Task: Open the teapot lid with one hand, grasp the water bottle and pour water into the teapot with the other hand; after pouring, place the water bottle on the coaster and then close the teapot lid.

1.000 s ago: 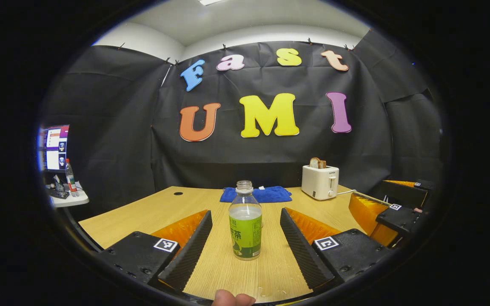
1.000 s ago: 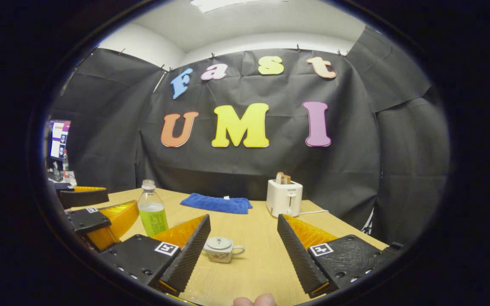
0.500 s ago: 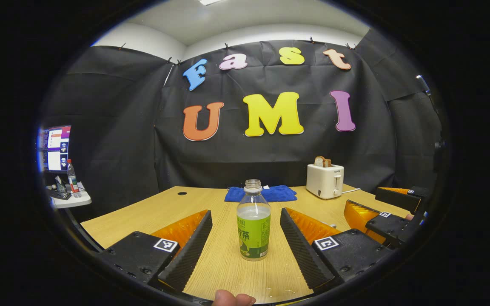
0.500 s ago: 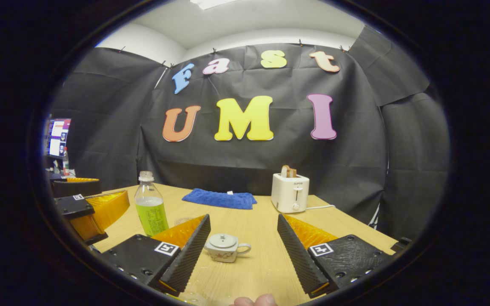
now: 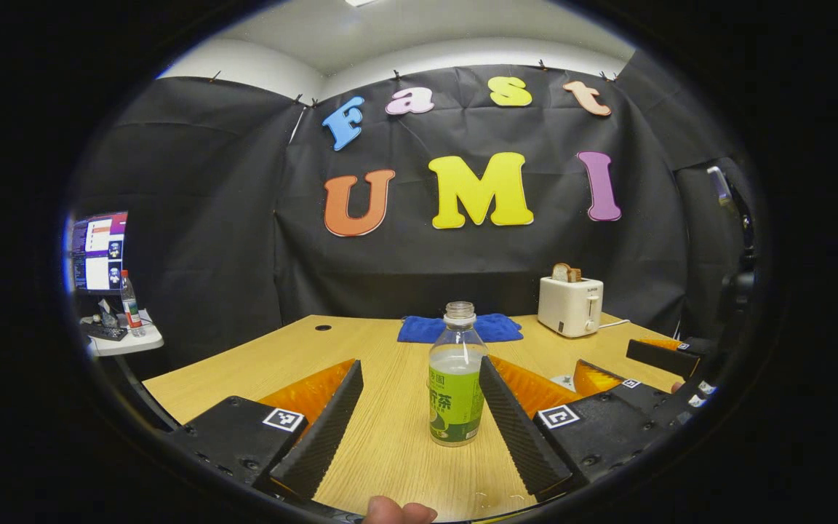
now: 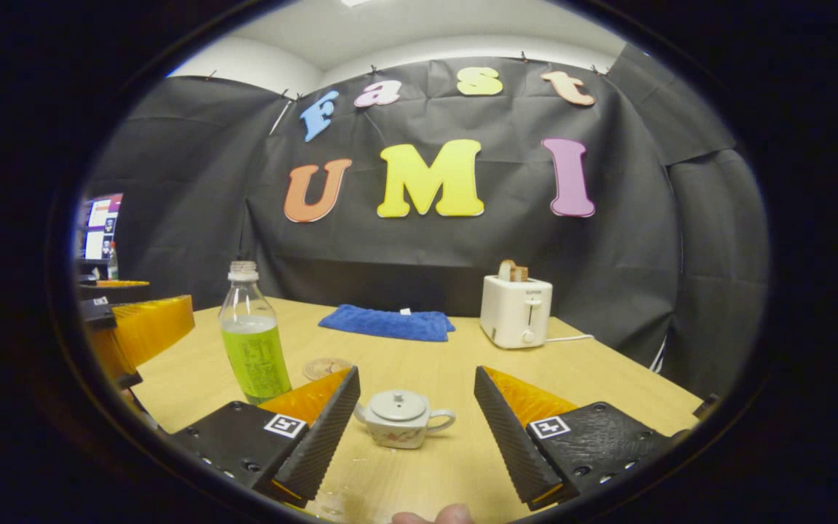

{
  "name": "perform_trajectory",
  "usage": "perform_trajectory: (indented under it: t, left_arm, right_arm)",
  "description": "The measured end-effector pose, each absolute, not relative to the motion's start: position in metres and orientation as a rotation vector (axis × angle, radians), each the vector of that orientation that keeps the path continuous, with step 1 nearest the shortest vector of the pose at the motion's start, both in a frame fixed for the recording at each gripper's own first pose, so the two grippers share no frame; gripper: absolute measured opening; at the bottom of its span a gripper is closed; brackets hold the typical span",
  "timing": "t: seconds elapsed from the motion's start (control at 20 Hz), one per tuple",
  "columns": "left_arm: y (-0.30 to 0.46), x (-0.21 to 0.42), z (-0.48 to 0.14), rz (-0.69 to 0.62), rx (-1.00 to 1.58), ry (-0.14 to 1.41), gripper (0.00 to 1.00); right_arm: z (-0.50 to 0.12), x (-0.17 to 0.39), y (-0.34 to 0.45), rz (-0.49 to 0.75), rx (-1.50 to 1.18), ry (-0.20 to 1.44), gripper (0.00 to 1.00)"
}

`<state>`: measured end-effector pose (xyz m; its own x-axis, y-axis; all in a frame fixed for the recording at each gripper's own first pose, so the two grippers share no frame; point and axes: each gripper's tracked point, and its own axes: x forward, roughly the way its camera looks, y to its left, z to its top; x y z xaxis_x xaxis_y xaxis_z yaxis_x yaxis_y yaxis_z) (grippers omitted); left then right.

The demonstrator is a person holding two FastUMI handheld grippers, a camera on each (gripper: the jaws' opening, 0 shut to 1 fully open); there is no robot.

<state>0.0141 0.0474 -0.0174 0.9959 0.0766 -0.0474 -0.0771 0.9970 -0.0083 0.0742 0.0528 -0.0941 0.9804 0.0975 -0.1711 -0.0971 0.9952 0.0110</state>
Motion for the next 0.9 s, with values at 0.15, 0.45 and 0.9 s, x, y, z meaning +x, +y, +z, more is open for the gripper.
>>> perform_trajectory:
  t: [0.15, 0.45, 0.9]
  left_arm:
    - [0.050, 0.014, -0.019, 0.080, -0.015, 0.053, 1.00]
    - [0.050, 0.017, -0.023, 0.070, -0.007, 0.059, 1.00]
    - [0.063, 0.019, -0.027, 0.101, -0.040, 0.075, 1.00]
  right_arm:
    - [-0.106, 0.087, 0.056, 0.099, 0.005, 0.199, 0.95]
    - [-0.120, 0.106, 0.067, 0.105, -0.017, 0.239, 0.95]
    - [-0.130, 0.123, 0.076, 0.115, -0.025, 0.309, 0.48]
